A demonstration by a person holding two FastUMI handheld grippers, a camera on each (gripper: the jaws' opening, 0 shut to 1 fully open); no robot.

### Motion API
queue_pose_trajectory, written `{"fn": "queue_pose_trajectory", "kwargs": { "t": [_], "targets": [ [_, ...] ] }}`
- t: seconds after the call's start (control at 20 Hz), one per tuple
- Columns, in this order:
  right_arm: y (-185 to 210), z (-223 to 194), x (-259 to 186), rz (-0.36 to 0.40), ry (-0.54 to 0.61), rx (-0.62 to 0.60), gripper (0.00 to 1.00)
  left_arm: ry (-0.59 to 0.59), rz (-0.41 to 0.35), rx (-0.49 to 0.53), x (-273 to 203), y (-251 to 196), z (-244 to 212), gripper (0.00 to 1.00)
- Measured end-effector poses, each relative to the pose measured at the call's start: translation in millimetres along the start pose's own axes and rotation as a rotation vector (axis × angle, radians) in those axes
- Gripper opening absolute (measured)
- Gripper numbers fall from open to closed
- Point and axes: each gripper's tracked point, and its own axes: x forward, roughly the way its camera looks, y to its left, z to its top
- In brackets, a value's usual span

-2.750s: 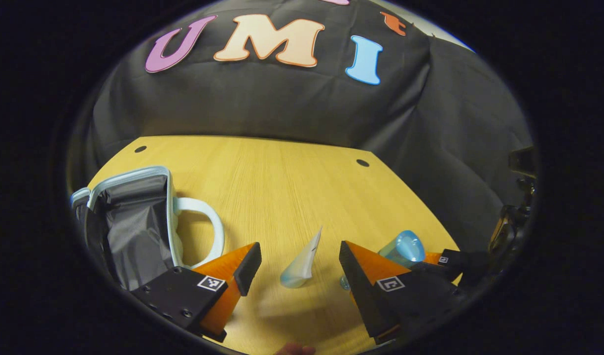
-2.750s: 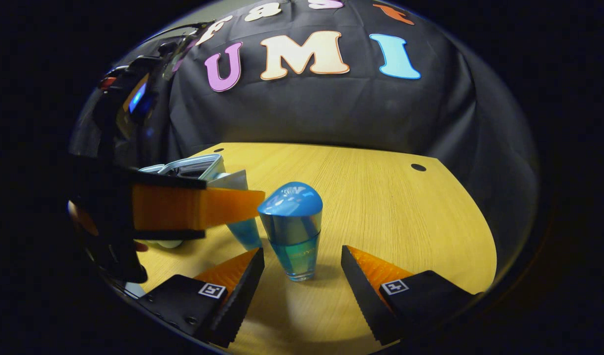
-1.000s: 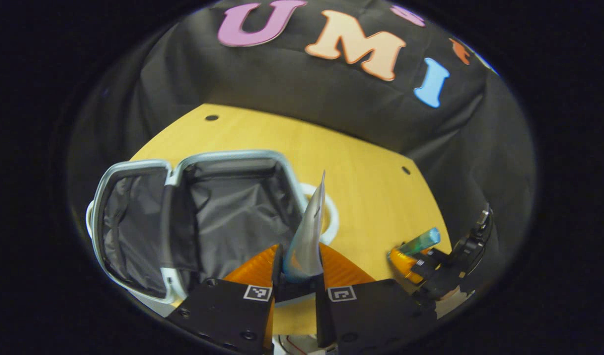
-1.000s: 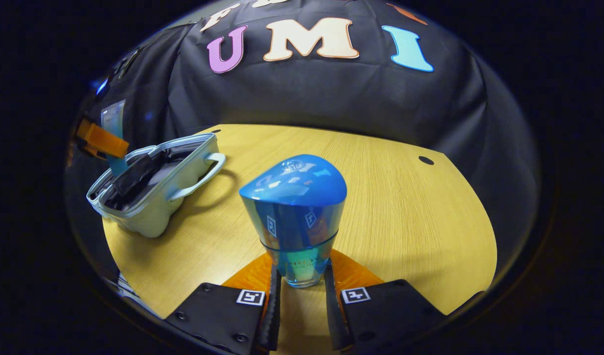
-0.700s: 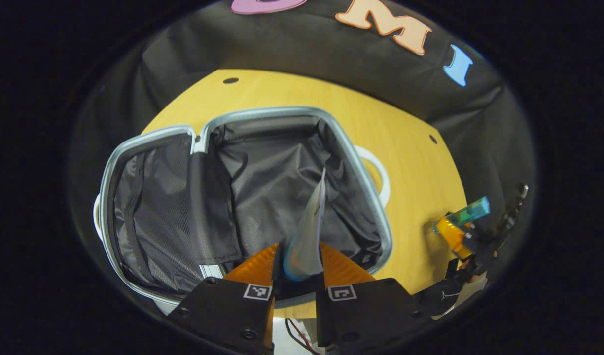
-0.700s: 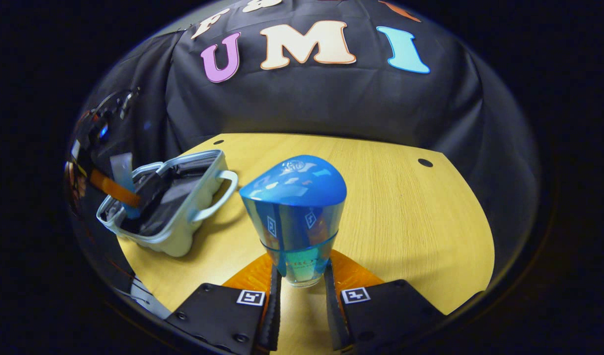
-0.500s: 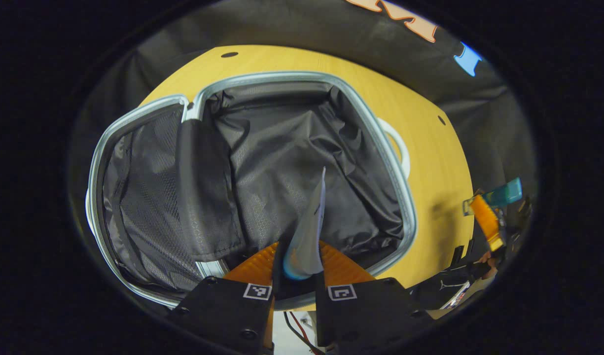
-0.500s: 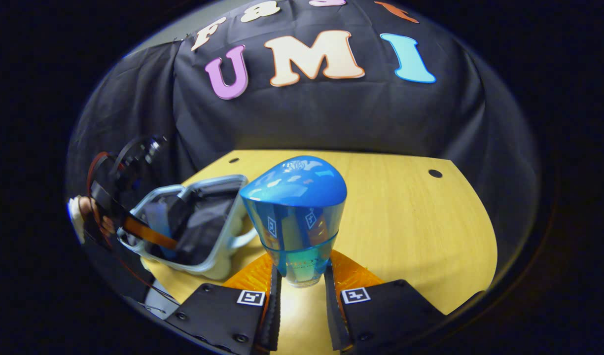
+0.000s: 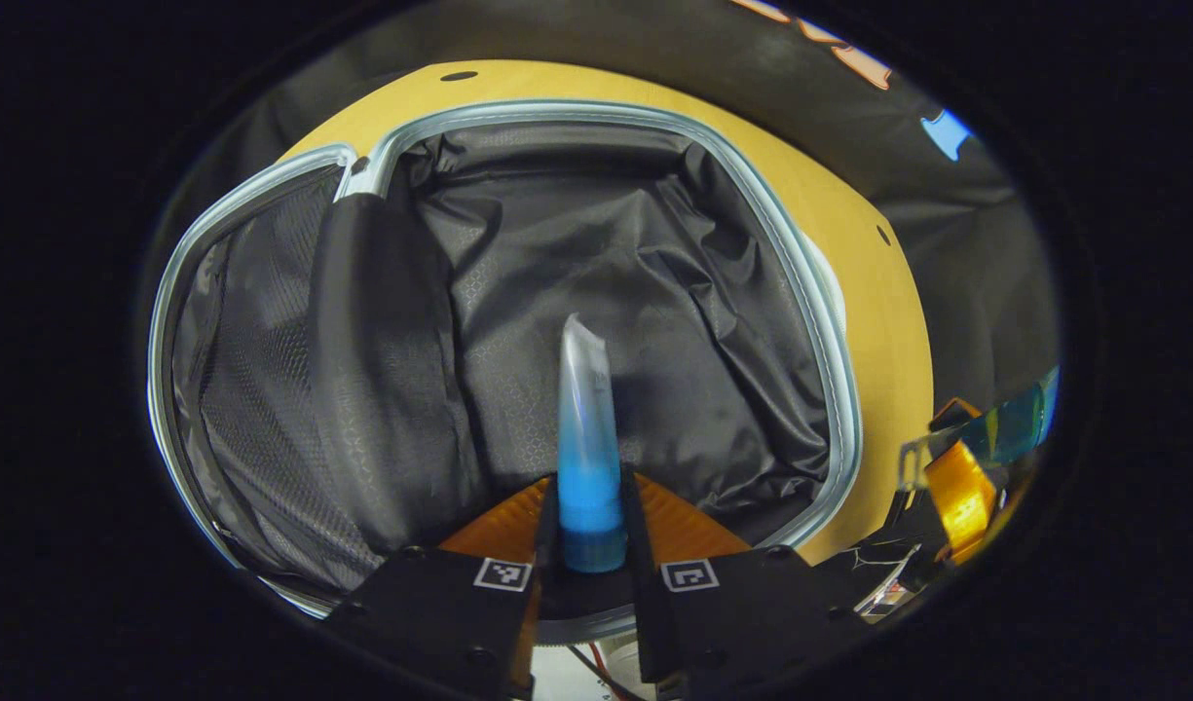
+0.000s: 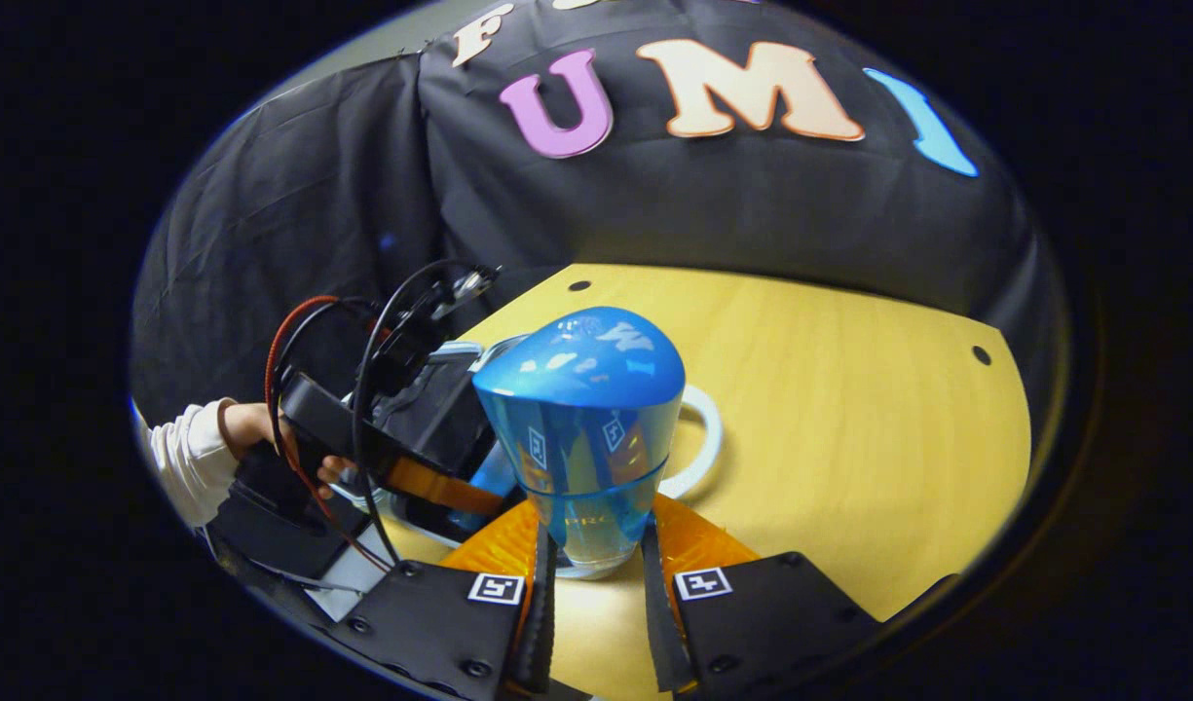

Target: First open the suitcase, pack the skin care products into it, and then close the suitcase.

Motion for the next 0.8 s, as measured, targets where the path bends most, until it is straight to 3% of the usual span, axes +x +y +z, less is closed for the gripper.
{"fn": "queue_pose_trajectory", "kwargs": {
  "t": [0.1,0.25,0.3,0.55,0.8],
  "targets": [
    [17,-6,20,0.028,0.053,-0.008,0.41,-0.047,-0.001,0.016,-9,-4,7,0.46],
    [30,-19,45,0.044,0.136,-0.027,0.42,-0.151,-0.009,0.021,-40,-10,25,0.89],
    [32,-25,55,0.044,0.163,-0.022,0.42,-0.187,0.006,0.026,-51,-5,29,0.96],
    [29,-43,76,0.022,0.286,-0.017,0.39,-0.283,0.029,-0.063,-100,25,30,0.96],
    [31,-62,87,0.01,0.36,-0.035,0.42,-0.352,0.069,-0.225,-136,76,17,0.96]
  ]
}}
